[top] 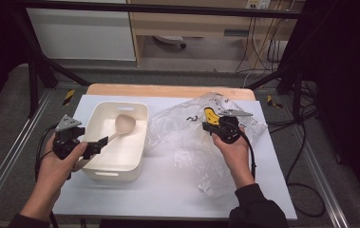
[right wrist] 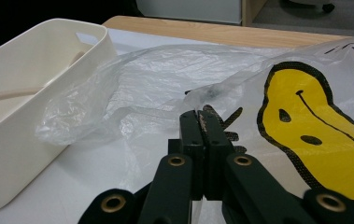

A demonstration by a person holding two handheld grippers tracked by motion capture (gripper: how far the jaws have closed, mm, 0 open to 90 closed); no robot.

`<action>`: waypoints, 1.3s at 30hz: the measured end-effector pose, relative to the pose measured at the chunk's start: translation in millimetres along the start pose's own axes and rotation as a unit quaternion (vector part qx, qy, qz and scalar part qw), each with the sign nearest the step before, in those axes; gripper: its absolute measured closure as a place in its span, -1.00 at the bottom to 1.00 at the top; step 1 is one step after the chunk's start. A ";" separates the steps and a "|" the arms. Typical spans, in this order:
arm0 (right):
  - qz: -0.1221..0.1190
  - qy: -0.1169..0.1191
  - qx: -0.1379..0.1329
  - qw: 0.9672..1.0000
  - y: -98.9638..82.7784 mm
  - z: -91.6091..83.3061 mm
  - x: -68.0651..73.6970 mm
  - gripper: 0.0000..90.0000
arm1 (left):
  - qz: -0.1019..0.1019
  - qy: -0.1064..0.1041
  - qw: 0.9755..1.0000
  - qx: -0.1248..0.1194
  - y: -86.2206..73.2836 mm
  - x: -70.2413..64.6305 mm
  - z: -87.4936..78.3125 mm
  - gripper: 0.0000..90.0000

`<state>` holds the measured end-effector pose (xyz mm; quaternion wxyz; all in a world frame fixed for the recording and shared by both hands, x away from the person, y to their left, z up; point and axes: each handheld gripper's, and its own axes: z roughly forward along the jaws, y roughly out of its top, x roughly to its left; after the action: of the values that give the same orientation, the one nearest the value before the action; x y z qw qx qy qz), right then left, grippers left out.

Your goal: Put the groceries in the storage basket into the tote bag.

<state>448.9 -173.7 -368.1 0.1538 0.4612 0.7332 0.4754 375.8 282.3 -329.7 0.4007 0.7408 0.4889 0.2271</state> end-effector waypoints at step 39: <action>-0.002 -0.002 0.005 1.000 -0.9 0.4 0.1 1.00 | -0.016 -0.012 0.999 0.048 -41.7 11.1 2.0 0.00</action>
<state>448.6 -173.5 -369.0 0.1541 0.4618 0.7360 0.4703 359.3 300.0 -365.5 0.3738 0.7541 0.5063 0.1877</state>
